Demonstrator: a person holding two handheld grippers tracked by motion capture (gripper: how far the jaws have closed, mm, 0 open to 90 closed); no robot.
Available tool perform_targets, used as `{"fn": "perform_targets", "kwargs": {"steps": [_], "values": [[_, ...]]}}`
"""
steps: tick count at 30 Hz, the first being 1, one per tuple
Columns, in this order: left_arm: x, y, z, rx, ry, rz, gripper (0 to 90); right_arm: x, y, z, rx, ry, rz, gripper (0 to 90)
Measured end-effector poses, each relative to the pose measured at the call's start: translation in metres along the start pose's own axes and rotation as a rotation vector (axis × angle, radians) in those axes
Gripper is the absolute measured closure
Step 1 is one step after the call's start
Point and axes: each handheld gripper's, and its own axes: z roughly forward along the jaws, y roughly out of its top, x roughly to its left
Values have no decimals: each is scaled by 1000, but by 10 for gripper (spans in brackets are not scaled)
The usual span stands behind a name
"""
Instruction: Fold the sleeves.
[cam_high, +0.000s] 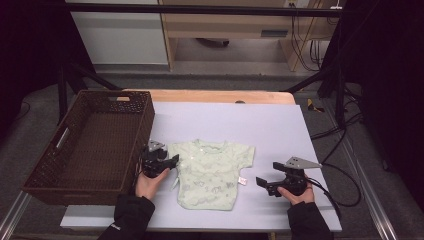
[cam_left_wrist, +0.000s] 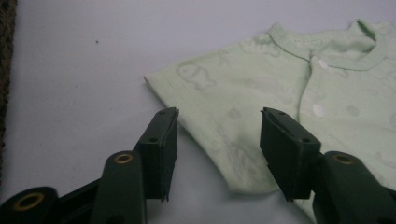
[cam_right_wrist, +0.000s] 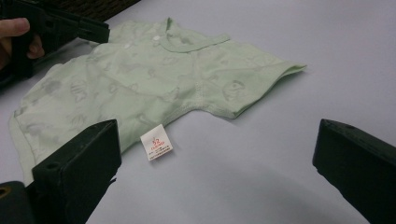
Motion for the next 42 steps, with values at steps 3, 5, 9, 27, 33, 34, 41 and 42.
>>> {"fn": "perform_targets", "kwargs": {"steps": [3, 5, 9, 27, 33, 34, 41, 42], "values": [[-2, 0, -1, 6, -4, -1, 565, 0, 0, 0, -2, 0, -1, 20], [-2, 0, -1, 9, 4, 0, 638, 0, 0, 1, -3, 0, -4, 22], [-1, -1, -3, 15, 11, -14, 736, 0, 0, 1, -2, -1, -1, 23], [-4, 2, -14, -28, 3, -41, 874, 0, 0, 0, -5, 2, 2, 24], [-11, 5, -19, -54, -1, -15, 875, 0, 1, 0, -12, 2, 1, 24], [-12, 6, -20, -56, -3, -10, 875, 0, 1, -1, -11, 3, 2, 24], [-23, 11, -23, -71, -9, 40, 875, 0, 1, 0, -12, 3, 1, 24], [-24, 11, -23, -73, -12, 47, 875, 0, 1, 0, -11, 3, 0, 24]]}}
